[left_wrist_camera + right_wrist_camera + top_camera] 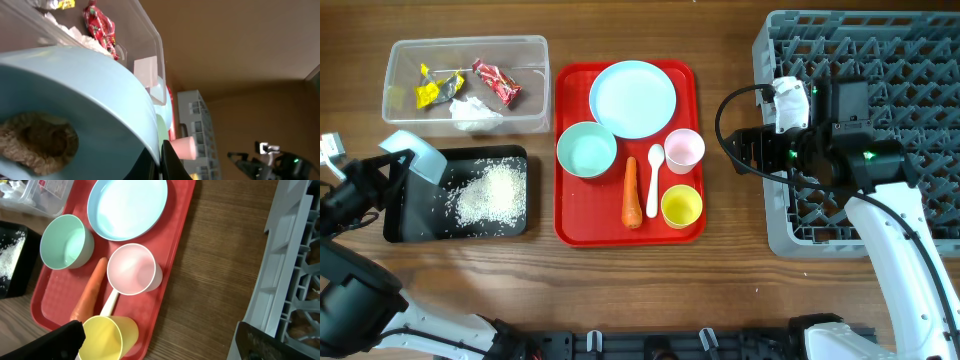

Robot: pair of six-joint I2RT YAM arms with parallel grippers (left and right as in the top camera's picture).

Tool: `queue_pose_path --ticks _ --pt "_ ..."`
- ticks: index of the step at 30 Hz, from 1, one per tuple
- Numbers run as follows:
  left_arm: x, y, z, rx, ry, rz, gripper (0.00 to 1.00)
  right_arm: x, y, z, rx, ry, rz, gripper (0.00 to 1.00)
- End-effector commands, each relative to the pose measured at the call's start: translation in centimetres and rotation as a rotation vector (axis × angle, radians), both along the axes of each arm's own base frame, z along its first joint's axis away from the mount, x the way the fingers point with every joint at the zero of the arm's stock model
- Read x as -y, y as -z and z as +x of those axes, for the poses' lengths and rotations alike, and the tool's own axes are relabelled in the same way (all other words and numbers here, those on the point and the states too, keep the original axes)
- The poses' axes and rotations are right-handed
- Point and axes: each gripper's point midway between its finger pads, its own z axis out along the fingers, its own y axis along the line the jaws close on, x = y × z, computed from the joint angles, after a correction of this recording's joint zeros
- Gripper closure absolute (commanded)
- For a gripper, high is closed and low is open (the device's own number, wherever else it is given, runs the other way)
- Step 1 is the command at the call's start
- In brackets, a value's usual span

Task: Sort waste into correct bins and load items into the dishwasher rack
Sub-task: 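Tip the blue bowl over the black tray to dump the scrap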

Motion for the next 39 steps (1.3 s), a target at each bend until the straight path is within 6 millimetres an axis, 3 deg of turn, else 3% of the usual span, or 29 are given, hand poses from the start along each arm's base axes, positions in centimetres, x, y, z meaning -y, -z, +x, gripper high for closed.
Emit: queue_pose_path --ticks 1,7,13,22,33,36,39 --pt "-0.3 -0.1 0.0 0.117 0.037 0.135 0.96 0.1 -0.1 0.4 0.000 0.011 -0.004 0.00" --pt "-0.4 -0.1 0.0 0.158 0.051 0.182 0.96 0.1 -0.1 0.4 0.000 0.011 -0.003 0.00" --pt "0.3 -2.8 0.1 0.198 -0.011 -0.001 0.96 0.1 0.0 0.2 -0.007 0.011 -0.004 0.00" --pt "1.0 -3.9 -1.2 0.063 -0.060 -0.206 0.96 0.1 0.0 0.2 -0.007 0.011 -0.005 0.00" --pt "-0.4 -2.9 -1.5 0.093 -0.064 -0.102 0.96 0.1 -0.1 0.3 -0.003 0.011 -0.003 0.00" --pt "-0.5 -4.9 -1.0 0.152 -0.079 -0.112 0.96 0.1 -0.1 0.3 -0.004 0.015 -0.001 0.00" --pt "2.1 -9.1 -0.5 0.204 0.014 0.020 0.96 0.1 -0.1 0.3 -0.006 0.017 0.000 0.00"
